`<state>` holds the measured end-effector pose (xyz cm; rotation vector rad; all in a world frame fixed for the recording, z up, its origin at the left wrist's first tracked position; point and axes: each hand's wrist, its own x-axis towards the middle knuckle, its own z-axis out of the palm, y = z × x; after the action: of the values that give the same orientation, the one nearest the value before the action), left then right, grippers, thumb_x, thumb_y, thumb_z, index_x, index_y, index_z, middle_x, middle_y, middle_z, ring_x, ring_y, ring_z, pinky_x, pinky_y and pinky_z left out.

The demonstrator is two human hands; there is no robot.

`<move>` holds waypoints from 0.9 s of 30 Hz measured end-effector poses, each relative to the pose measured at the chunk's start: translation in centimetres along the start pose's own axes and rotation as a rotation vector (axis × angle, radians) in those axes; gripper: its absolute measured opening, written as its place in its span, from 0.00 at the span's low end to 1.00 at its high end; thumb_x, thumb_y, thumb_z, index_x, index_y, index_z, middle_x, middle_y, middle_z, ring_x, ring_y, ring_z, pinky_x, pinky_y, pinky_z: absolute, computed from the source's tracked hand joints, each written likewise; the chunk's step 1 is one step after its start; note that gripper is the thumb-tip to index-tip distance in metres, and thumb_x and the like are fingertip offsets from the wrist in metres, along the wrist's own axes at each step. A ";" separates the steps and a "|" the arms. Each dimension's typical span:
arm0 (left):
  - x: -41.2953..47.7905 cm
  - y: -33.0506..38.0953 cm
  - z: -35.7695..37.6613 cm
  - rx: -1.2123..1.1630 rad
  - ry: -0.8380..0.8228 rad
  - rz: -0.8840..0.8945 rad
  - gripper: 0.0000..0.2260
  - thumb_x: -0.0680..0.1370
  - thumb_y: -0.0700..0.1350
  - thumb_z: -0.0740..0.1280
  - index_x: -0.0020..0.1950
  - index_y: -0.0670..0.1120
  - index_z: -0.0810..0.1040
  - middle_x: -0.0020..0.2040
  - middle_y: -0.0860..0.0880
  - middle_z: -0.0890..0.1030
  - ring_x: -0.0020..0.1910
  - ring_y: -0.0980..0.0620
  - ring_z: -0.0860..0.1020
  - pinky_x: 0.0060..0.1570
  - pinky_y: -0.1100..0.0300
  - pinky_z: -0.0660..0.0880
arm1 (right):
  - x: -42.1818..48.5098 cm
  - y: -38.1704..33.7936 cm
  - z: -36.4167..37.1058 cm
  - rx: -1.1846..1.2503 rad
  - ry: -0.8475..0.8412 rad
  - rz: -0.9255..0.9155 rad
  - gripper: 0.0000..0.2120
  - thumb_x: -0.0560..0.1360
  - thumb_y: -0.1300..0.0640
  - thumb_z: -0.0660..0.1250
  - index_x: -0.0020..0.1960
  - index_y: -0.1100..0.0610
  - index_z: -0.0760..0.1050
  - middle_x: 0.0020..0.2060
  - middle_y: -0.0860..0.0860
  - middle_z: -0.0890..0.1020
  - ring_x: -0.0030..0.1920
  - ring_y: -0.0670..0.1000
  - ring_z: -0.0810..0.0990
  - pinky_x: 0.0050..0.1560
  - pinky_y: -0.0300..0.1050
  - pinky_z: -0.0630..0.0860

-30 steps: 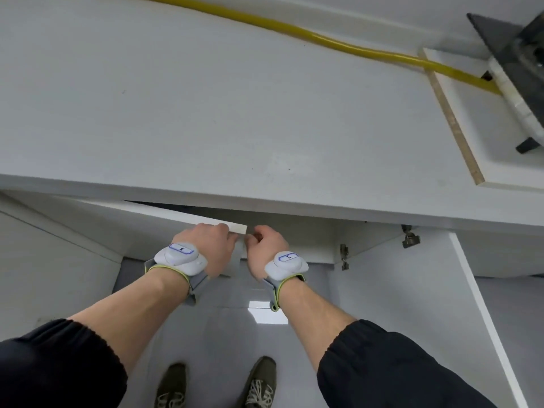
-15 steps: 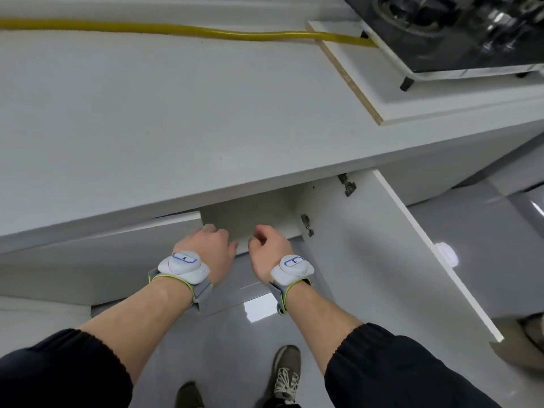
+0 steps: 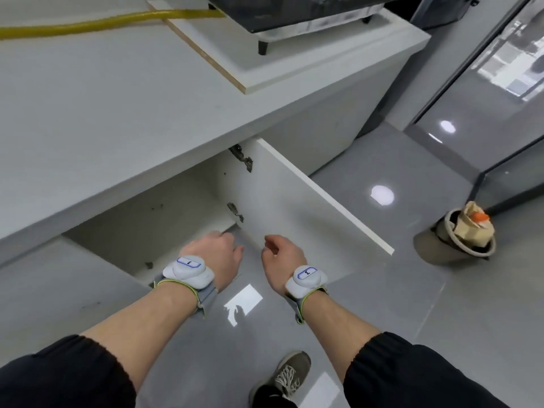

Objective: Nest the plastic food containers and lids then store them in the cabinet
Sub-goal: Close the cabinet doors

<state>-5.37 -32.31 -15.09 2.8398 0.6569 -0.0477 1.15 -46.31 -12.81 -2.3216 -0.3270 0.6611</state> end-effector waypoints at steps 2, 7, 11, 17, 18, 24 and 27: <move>0.7 2.2 0.5 -0.015 0.010 0.041 0.15 0.75 0.59 0.55 0.44 0.51 0.75 0.45 0.50 0.79 0.41 0.43 0.78 0.35 0.58 0.64 | -0.1 1.4 -1.8 -0.008 0.029 -0.006 0.17 0.77 0.57 0.59 0.65 0.56 0.73 0.60 0.53 0.78 0.60 0.54 0.76 0.63 0.46 0.72; 2.9 9.8 1.2 -0.036 -0.047 0.150 0.15 0.77 0.58 0.54 0.43 0.50 0.74 0.43 0.50 0.78 0.38 0.45 0.73 0.35 0.58 0.65 | 0.4 5.8 -7.8 0.048 0.211 -0.006 0.18 0.76 0.59 0.60 0.66 0.53 0.71 0.56 0.49 0.79 0.53 0.50 0.78 0.56 0.42 0.73; 4.5 14.2 1.7 -0.017 -0.087 0.210 0.16 0.78 0.56 0.53 0.47 0.49 0.76 0.46 0.50 0.78 0.40 0.45 0.75 0.37 0.58 0.67 | 0.8 8.0 -11.7 0.037 0.346 -0.051 0.15 0.75 0.60 0.61 0.61 0.54 0.74 0.52 0.50 0.79 0.49 0.50 0.77 0.54 0.45 0.74; 6.6 19.8 2.1 -0.044 -0.161 0.177 0.21 0.76 0.63 0.53 0.44 0.49 0.76 0.40 0.50 0.79 0.38 0.45 0.76 0.32 0.58 0.65 | 1.9 11.5 -15.6 -0.073 0.388 -0.033 0.19 0.75 0.60 0.63 0.66 0.57 0.71 0.61 0.52 0.75 0.63 0.54 0.71 0.62 0.44 0.68; 6.9 20.7 2.2 -0.066 -0.188 0.140 0.23 0.75 0.65 0.53 0.42 0.49 0.76 0.38 0.50 0.78 0.37 0.45 0.76 0.31 0.58 0.65 | 2.0 12.0 -16.0 -0.083 0.360 -0.023 0.21 0.75 0.59 0.63 0.68 0.57 0.69 0.64 0.53 0.73 0.65 0.54 0.69 0.64 0.43 0.66; 9.0 24.0 3.6 -0.186 -0.256 -0.011 0.29 0.70 0.70 0.51 0.29 0.46 0.70 0.31 0.46 0.77 0.30 0.43 0.75 0.30 0.58 0.67 | 3.7 14.4 -16.5 -0.144 0.129 0.114 0.27 0.75 0.51 0.63 0.72 0.56 0.63 0.70 0.53 0.69 0.69 0.54 0.68 0.67 0.45 0.65; 9.7 24.7 4.4 -0.133 -0.246 -0.034 0.29 0.70 0.71 0.50 0.32 0.47 0.72 0.30 0.47 0.74 0.30 0.43 0.74 0.31 0.58 0.67 | 4.1 14.9 -16.3 -0.152 0.111 0.130 0.22 0.77 0.51 0.61 0.69 0.55 0.67 0.66 0.54 0.74 0.65 0.55 0.72 0.63 0.46 0.69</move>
<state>14.25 -50.67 -14.97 2.6371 0.6284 -0.3394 14.12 -64.54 -14.21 -2.5307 -0.1811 0.5840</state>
